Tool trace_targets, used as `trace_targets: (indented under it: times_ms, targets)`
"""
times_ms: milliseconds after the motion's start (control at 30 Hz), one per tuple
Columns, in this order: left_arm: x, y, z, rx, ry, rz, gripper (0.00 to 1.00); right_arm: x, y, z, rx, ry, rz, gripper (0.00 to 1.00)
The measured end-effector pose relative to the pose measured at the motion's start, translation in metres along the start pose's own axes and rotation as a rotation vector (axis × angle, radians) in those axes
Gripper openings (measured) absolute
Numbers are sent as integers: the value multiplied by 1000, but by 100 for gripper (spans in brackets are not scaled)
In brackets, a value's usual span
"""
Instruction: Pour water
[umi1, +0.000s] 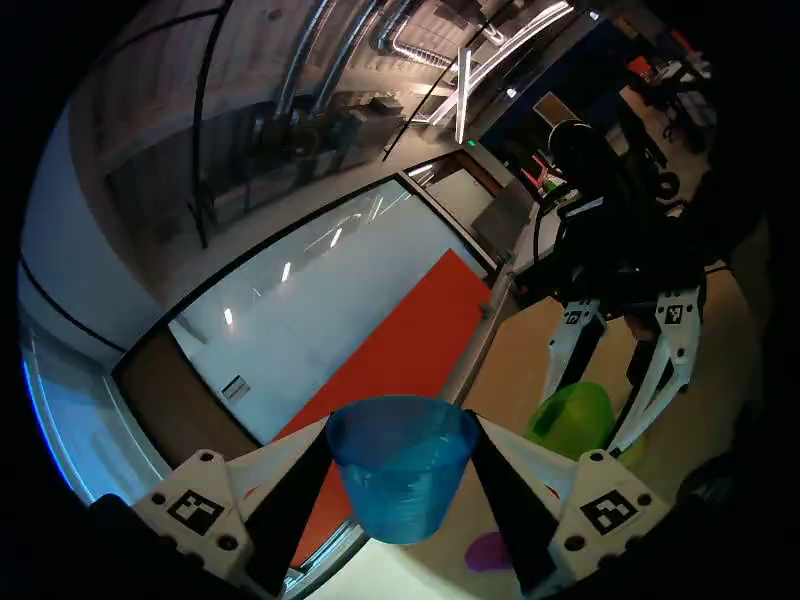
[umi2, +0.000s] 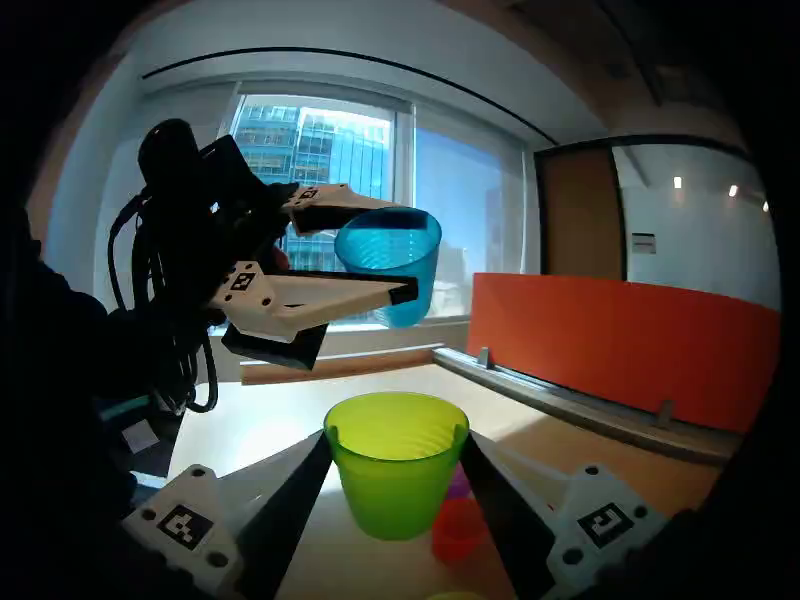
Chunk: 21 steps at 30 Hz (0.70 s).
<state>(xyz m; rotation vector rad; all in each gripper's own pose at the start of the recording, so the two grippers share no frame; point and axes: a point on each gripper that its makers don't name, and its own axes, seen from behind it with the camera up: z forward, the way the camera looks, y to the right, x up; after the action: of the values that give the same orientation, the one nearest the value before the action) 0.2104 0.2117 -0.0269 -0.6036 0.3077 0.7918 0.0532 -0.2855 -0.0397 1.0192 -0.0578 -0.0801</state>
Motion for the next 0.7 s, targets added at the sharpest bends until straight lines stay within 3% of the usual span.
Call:
trace_targets:
  times_ms: [700]
  targets:
    - [11, -6, 6, 10, 16, 159, 88, 1, -10, 10, 29, 8, -3, 91]
